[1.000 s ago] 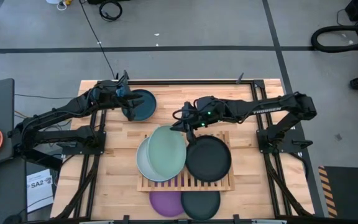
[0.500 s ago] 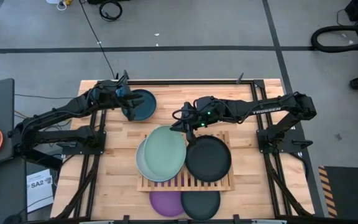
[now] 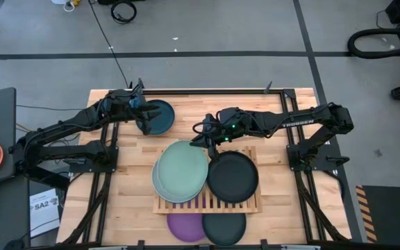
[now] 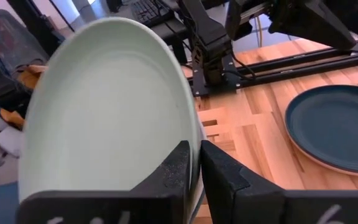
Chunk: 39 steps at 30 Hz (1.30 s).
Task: Place and stack plates onto a shelf
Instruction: Stack the light green plate on top of the gray plate on the shelf, then stack the dark green plate on top of the black plate on the shelf
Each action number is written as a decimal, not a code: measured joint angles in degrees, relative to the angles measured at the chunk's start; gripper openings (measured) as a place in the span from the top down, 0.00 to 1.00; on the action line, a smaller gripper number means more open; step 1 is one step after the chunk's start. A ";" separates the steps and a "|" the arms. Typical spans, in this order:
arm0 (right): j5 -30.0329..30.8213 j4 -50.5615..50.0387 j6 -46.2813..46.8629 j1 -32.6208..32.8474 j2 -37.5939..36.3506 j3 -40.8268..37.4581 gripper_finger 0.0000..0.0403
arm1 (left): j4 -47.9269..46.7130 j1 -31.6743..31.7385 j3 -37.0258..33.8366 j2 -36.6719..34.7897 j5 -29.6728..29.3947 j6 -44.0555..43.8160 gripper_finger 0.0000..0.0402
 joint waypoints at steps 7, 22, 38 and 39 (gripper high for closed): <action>-2.25 -0.03 -0.02 -0.02 -0.02 0.00 0.76 | -0.01 0.01 0.00 0.00 -0.01 0.00 0.68; -2.40 -0.38 -0.04 -0.46 -0.43 0.01 0.56 | -0.01 0.00 0.00 0.00 -0.01 0.00 0.68; -2.40 -15.90 -2.39 -6.47 -12.42 0.02 0.57 | 0.06 0.00 0.00 0.00 -0.03 0.01 0.68; -2.29 -17.22 -2.71 -6.94 -13.75 0.02 0.57 | 0.17 0.01 0.00 0.00 -0.03 0.01 0.68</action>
